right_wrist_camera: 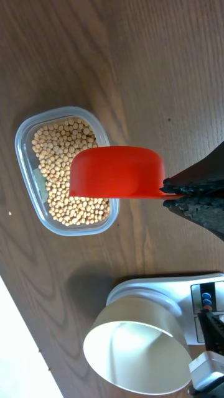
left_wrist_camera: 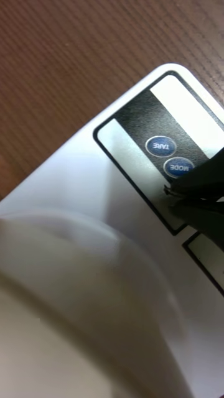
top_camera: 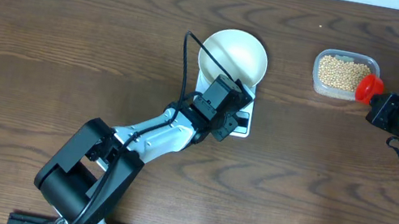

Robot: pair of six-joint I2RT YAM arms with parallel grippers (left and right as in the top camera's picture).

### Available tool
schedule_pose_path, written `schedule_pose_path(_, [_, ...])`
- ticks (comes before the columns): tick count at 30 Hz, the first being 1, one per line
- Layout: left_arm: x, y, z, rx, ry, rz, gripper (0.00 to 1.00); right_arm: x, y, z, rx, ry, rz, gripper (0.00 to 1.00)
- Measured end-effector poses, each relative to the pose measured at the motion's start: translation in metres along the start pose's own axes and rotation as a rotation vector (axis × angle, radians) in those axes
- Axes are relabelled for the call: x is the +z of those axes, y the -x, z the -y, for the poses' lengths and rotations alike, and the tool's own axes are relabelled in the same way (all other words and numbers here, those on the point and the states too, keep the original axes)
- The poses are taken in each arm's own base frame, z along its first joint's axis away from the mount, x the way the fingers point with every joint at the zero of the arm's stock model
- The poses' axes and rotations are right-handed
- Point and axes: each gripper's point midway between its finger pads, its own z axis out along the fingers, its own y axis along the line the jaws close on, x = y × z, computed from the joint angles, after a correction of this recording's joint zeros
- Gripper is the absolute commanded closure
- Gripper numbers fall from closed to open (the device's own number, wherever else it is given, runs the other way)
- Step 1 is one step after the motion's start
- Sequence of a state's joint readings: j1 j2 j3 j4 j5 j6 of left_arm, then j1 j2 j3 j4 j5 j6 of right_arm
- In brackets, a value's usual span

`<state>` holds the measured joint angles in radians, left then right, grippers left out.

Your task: Scoop item into bowl and weigh 50g on scale

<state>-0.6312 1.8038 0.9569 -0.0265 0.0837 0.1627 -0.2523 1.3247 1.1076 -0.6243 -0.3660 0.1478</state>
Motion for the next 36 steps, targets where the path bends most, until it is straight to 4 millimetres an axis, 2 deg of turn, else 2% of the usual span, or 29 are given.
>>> schedule_pose_path(3, [0.003,-0.008,0.001,-0.003,-0.004,-0.029,0.93,0.000,0.000,0.000,0.000,0.000,0.000,0.99])
schedule_pose_path(24, [0.006,-0.006,0.003,-0.009,-0.018,-0.022,0.93,0.000,0.000,0.000,0.001,0.000,-0.001,0.99])
schedule_pose_path(30, [0.012,0.004,0.003,-0.009,-0.023,-0.003,0.93,0.000,-0.001,0.001,0.001,-0.004,-0.002,0.99])
schedule_pose_path(36, [0.012,0.005,0.003,-0.008,-0.024,-0.003,0.93,0.000,-0.001,0.002,0.001,-0.009,-0.002,0.99])
